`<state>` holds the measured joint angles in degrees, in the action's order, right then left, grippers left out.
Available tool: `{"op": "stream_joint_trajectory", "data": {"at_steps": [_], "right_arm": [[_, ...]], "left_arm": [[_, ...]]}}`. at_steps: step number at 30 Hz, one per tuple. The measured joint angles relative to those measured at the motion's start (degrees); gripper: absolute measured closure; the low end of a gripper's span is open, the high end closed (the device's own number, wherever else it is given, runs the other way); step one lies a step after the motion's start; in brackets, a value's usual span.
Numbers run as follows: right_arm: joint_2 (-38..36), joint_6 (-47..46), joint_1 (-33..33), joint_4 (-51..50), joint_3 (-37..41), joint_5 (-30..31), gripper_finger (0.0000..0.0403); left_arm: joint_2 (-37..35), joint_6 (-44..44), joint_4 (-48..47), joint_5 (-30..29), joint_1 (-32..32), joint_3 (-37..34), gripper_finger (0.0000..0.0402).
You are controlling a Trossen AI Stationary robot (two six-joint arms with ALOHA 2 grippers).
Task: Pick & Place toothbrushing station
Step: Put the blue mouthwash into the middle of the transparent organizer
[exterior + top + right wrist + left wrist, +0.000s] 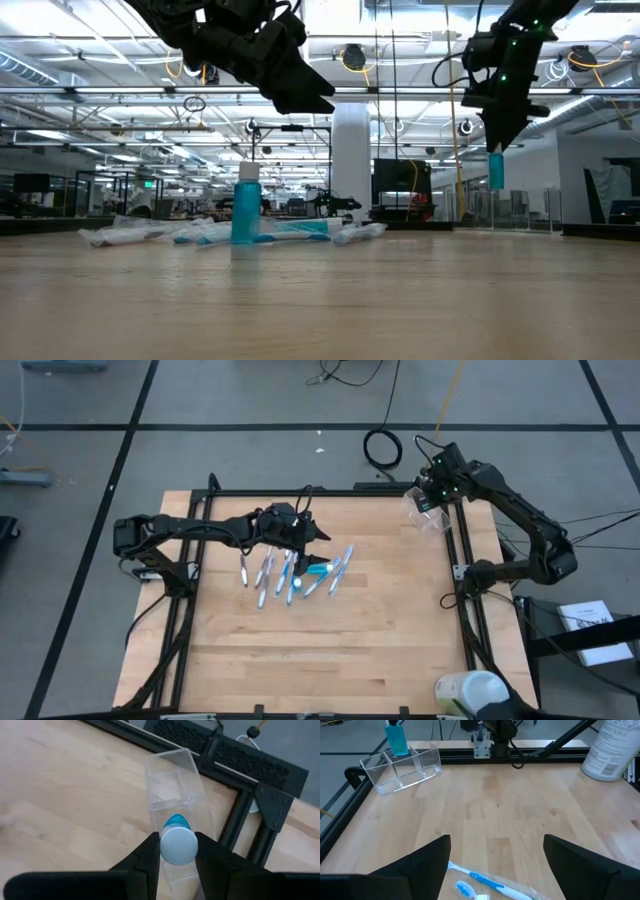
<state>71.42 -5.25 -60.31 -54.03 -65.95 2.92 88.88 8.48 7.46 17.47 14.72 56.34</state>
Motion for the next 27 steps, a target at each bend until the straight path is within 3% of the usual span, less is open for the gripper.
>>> {"op": "stream_joint_trajectory", "data": {"at_steps": [9,27], "right_arm": [[2.7,-1.2,0.0,3.9,0.0,-0.1,0.0309],[0.9,-1.5,0.0,1.3,0.1,-0.2,0.0309]], "left_arm": [[0.0,-0.3,0.0,0.0,0.0,0.0,0.0087],[0.0,-0.7,-0.5,0.0,0.0,0.0,0.0086]]}}
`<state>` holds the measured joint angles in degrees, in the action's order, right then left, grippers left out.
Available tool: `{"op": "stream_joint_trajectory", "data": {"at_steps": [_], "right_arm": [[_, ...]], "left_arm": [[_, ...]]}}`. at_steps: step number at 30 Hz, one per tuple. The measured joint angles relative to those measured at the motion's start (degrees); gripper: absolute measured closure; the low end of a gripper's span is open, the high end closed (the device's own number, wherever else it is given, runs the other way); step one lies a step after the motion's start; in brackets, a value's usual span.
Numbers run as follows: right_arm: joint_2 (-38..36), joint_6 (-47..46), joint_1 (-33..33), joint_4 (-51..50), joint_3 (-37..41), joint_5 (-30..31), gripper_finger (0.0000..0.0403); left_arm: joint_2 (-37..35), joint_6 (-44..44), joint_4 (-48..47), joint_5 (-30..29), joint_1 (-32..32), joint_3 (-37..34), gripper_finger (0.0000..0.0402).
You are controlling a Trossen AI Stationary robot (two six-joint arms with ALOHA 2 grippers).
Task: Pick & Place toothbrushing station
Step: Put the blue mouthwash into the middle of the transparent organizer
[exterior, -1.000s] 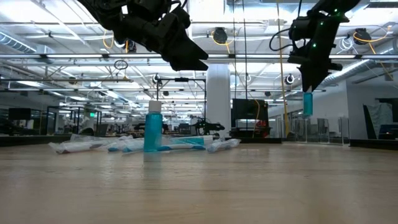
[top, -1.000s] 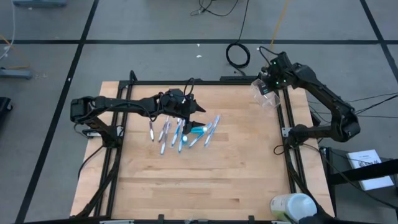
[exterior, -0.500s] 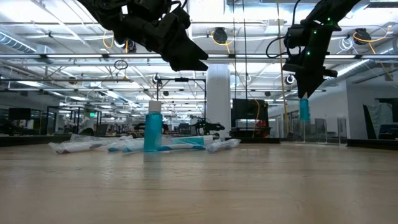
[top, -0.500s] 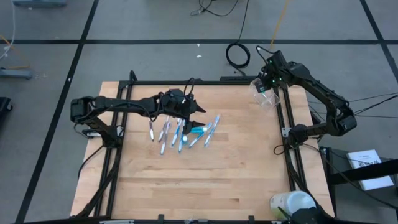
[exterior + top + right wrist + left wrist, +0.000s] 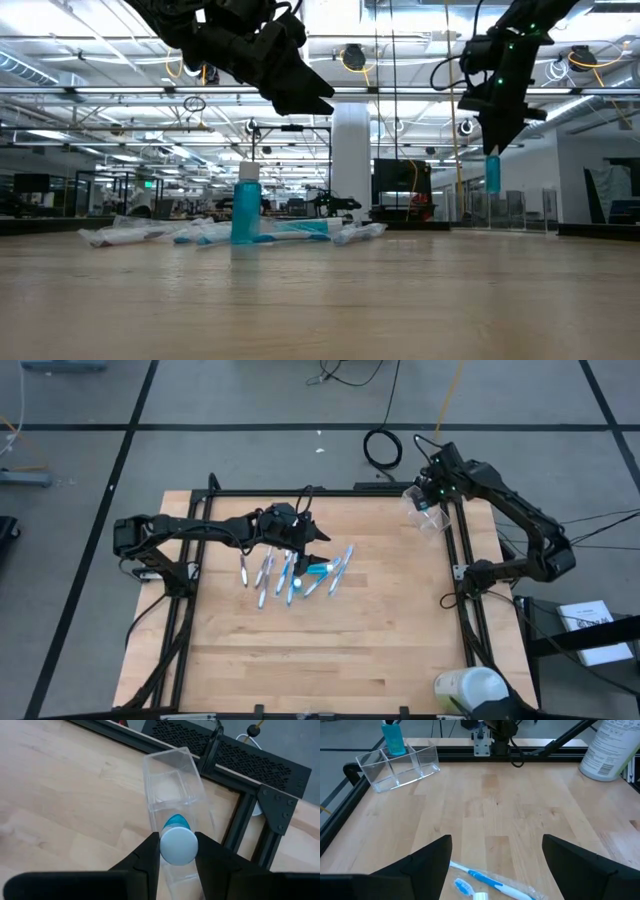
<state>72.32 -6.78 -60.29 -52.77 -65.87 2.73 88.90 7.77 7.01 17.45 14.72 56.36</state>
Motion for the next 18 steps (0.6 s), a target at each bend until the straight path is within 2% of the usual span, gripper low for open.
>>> {"op": "stream_joint_trajectory", "data": {"at_steps": [7,18], "right_arm": [[-0.5,-4.8,1.1,-3.5,0.1,0.0,0.0309],[-0.5,-11.9,4.1,1.8,4.9,0.2,0.0307]], "left_arm": [[0.0,-0.2,0.0,0.0,0.0,0.0,0.0085],[0.0,-1.0,0.0,0.0,0.0,0.0,0.008]]}}
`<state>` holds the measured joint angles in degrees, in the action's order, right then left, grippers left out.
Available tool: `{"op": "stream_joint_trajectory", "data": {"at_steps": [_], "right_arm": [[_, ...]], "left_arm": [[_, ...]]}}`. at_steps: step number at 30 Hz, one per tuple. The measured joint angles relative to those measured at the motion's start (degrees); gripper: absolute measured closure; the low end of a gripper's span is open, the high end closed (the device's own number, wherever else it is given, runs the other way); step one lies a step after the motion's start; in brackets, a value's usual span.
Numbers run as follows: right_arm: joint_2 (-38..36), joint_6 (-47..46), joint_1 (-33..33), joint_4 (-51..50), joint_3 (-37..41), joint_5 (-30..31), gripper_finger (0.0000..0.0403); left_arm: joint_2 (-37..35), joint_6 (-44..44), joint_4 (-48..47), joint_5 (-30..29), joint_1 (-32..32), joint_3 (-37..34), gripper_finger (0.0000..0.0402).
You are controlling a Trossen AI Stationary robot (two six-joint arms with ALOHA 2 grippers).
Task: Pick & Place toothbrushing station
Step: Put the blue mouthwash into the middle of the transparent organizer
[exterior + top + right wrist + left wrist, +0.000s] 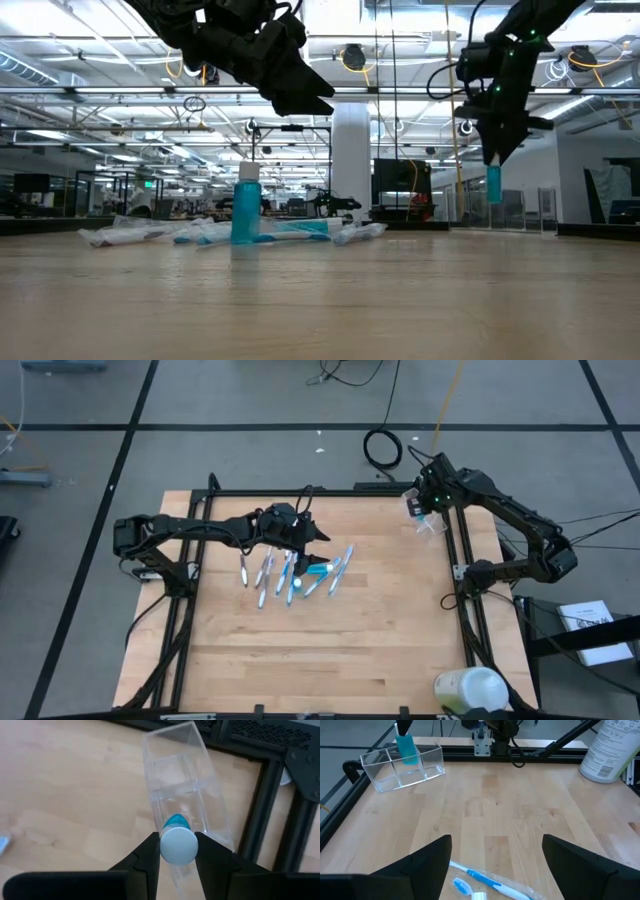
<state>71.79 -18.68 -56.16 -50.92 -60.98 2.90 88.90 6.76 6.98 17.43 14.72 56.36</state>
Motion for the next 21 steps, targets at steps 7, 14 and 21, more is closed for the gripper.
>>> {"op": "stream_joint_trajectory", "data": {"at_steps": [7,14,21], "right_arm": [[0.0,-2.7,0.0,1.2,2.0,0.3,0.0307],[0.0,-4.5,1.2,1.0,2.1,1.5,0.0307],[0.0,-4.0,1.9,-1.6,2.1,1.1,0.0307]], "left_arm": [[0.0,0.1,-0.1,0.0,0.0,0.0,0.0089],[0.0,0.5,-0.1,0.0,0.0,0.0,0.0091],[0.0,1.1,0.0,0.0,0.0,0.0,0.0091]]}}
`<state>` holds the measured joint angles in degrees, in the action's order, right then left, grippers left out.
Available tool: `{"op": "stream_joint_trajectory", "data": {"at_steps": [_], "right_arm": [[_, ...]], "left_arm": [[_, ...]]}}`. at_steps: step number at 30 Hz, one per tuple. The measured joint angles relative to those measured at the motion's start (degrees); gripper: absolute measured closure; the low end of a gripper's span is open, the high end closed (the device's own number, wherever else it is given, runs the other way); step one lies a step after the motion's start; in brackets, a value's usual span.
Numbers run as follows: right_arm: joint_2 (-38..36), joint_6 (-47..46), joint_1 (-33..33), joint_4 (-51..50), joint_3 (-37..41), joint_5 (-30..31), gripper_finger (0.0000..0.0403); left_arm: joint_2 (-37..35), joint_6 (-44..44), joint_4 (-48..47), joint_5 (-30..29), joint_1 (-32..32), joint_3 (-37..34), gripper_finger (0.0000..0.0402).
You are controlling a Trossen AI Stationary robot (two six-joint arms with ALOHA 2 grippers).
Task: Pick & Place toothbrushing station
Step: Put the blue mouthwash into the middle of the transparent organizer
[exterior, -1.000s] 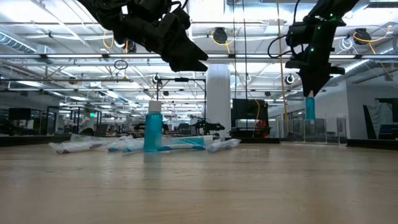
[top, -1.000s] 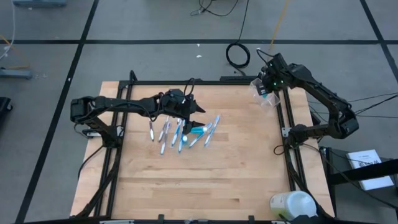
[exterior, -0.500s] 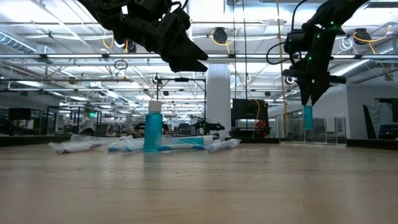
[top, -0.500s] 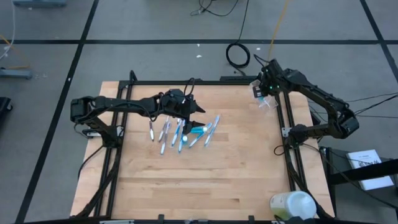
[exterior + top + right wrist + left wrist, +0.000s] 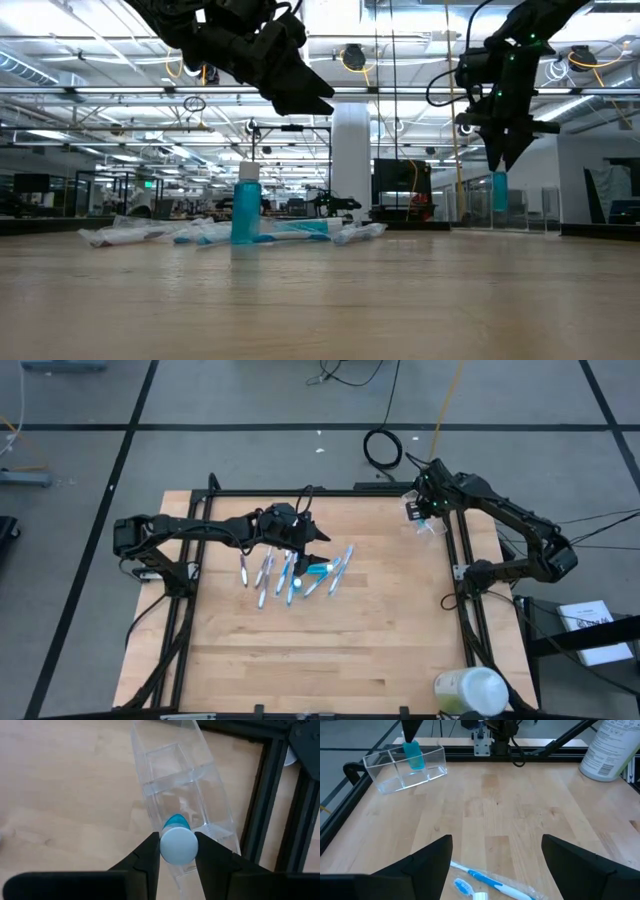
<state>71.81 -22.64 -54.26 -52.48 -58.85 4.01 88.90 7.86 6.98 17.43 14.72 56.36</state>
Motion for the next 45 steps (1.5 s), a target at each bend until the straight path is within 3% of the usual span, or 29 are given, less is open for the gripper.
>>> {"op": "stream_joint_trajectory", "data": {"at_steps": [16,27,45], "right_arm": [[2.0,-0.9,0.4,-2.6,0.1,-1.4,0.0307],[3.3,-0.8,0.4,8.5,7.6,-2.4,0.0307],[3.3,-0.6,0.4,10.8,8.3,-2.6,0.0296]], "left_arm": [[0.0,1.0,1.0,0.0,0.0,0.0,0.0092],[0.0,1.0,1.0,0.0,0.0,0.0,0.0091],[0.0,0.9,1.0,0.0,0.0,0.0,0.0092]]}}
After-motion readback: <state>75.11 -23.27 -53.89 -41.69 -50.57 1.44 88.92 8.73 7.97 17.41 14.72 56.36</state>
